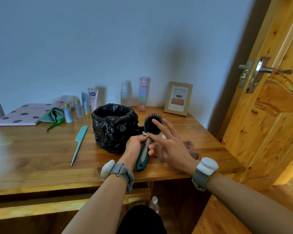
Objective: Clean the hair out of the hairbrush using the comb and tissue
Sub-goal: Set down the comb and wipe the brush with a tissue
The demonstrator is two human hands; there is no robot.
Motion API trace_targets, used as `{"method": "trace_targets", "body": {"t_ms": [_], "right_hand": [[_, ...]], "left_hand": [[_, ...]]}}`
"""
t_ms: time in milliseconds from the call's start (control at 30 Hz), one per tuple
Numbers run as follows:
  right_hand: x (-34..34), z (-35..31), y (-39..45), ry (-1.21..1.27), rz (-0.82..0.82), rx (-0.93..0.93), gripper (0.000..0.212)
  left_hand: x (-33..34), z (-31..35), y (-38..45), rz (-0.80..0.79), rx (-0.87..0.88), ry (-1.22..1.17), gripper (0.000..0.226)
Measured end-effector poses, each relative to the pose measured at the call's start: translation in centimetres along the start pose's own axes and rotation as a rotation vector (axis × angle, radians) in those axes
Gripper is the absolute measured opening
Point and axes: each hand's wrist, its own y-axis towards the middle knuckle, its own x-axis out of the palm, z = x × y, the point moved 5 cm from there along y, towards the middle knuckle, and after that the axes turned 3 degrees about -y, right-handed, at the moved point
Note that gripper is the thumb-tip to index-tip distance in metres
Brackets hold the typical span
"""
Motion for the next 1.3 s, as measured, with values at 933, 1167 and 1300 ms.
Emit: {"method": "trace_targets", "body": {"t_ms": [933,1167,1300], "right_hand": [[-1.5,-1.7,1.2,-0.486,-0.086,-0.169,0.048],[-2.4,-1.7,3.5,-0.689,-0.244,-0.151,0.063],[-2.0,-2.8,3.1,-0.722,-0.312,-0.315,0.058]], "left_hand": [[0.5,-0.3,0.2,-0.108,0.039,0.128,0.018],[0.0,-0.3,1.1,-0.111,0.064,0.127,0.021],[-0.2,-0.4,1.3,-0.12,0.101,0.113,0.025]]}}
